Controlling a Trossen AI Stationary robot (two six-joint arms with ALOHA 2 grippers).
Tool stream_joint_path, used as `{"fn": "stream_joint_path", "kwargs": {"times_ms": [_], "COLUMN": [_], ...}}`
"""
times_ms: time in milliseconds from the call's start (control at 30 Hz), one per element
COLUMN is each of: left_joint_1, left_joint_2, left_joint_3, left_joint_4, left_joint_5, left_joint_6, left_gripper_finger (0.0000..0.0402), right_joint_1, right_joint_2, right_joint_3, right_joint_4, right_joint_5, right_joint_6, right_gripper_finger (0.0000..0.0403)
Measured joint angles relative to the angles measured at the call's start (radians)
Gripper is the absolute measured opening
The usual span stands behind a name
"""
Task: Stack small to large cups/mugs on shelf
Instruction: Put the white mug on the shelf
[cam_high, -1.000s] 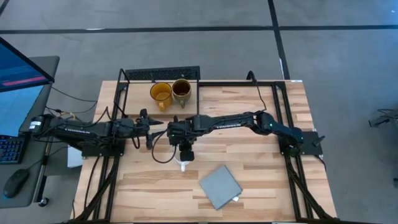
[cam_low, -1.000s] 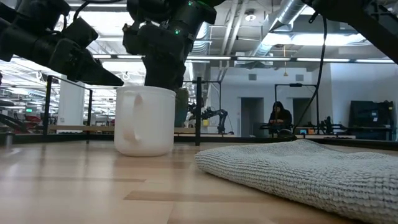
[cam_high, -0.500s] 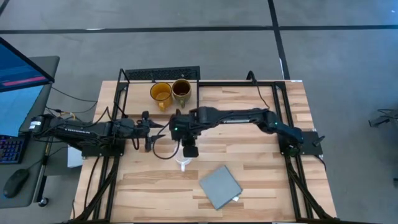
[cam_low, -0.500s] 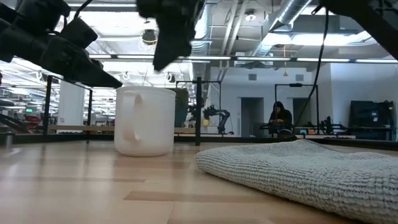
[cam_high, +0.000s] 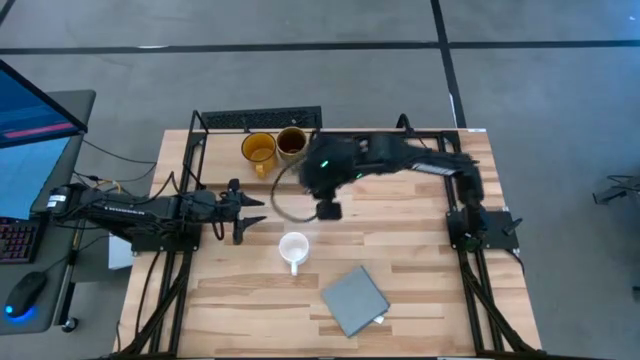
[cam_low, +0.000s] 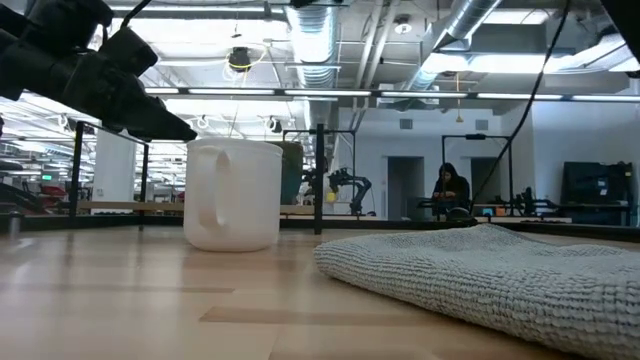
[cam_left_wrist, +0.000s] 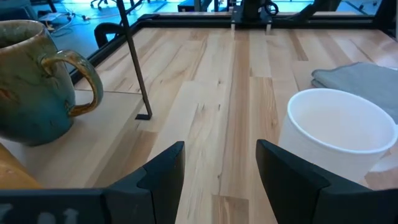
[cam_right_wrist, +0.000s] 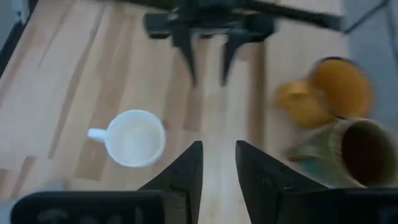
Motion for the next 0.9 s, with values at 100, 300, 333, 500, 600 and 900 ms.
{"fn": "stream_joint_path", "kwargs": {"times_ms": [100,300,333,500,600,900], "left_joint_1": [0.000,0.000,0.000,0.000,0.000,0.000], "left_joint_2": [0.000,0.000,0.000,0.000,0.000,0.000], "left_joint_3": [0.000,0.000,0.000,0.000,0.000,0.000], "left_joint_4": [0.010,0.024,0.024,0.022,0.022,0.023], "left_joint_5": [0.000,-0.001,-0.001,0.006,0.008,0.027], "left_joint_6": [-0.012,-0.022,-0.028,-0.058,-0.064,-0.069], "left_gripper_finger": [0.0190,0.0190,0.0190,0.0190,0.0190,0.0190], "right_joint_1": [-0.032,-0.117,-0.139,-0.254,-0.317,-0.406], "right_joint_2": [-0.063,-0.147,-0.160,-0.214,-0.235,-0.289], "right_joint_3": [0.000,0.000,0.000,0.000,0.000,-0.155], "right_joint_4": [0.002,0.015,0.016,0.014,0.025,0.189], "right_joint_5": [0.002,0.002,0.001,-0.001,-0.055,-0.249], "right_joint_6": [-0.008,-0.041,-0.042,-0.046,-0.040,-0.040], "right_gripper_finger": [0.0118,0.0118,0.0118,0.0118,0.0118,0.0118]}}
